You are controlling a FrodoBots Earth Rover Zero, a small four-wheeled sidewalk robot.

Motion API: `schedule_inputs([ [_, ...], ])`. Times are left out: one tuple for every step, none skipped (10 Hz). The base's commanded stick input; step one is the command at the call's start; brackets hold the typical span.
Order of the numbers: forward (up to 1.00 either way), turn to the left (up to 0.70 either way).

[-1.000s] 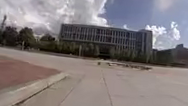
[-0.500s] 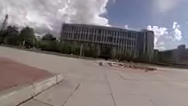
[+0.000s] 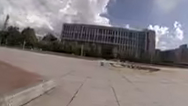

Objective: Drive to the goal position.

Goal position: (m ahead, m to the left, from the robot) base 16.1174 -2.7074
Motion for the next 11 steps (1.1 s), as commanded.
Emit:
schedule_inputs([
  [1.0,0.0],
  [1.0,0.0],
  [1.0,0.0],
  [1.0,0.0],
  [1.0,0.0],
  [1.0,0.0],
  [1.0,0.0],
  [1.0,-0.01],
  [1.0,-0.09],
  [1.0,-0.24],
  [1.0,-0.37],
])
